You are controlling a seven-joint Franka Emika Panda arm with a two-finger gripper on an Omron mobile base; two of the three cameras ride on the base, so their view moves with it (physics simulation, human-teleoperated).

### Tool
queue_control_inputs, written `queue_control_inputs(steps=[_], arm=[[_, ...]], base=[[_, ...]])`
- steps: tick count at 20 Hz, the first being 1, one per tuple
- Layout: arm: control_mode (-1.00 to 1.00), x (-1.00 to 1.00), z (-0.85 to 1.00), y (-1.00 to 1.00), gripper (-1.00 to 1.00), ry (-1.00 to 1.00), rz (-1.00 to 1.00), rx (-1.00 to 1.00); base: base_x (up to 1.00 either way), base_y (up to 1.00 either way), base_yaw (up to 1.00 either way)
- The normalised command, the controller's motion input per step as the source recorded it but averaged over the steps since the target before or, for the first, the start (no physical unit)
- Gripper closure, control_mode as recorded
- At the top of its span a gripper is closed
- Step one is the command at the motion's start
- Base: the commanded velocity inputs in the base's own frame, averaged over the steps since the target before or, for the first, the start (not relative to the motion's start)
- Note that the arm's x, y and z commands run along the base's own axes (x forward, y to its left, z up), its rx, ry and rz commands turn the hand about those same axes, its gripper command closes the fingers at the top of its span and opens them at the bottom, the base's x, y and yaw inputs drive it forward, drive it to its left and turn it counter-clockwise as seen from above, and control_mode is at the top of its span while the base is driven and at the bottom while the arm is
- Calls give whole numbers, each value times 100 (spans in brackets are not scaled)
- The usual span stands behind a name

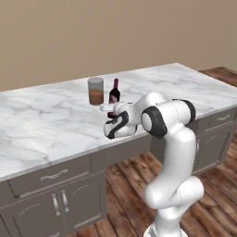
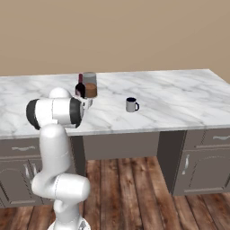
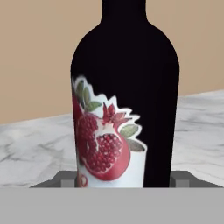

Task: Open the cabinet directly in front. Then move the wine and the mug to the dining counter with the jar on it.

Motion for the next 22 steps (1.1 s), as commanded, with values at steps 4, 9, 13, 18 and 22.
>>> queue_control_inputs(steps=[4, 9, 13, 18, 22], arm=[[-100, 0, -24, 0, 100, -15, 0, 0], [-100, 0, -18, 0, 100, -9, 0, 0], [-100, 0, -37, 5, 100, -8, 0, -4], [-100, 0, -31, 3, 100, -6, 0, -5], [-100, 0, 0, 0, 100, 0, 0, 0]], base=[[0, 0, 0], [0, 0, 0], [0, 0, 0], [0, 0, 0], [0, 0, 0]])
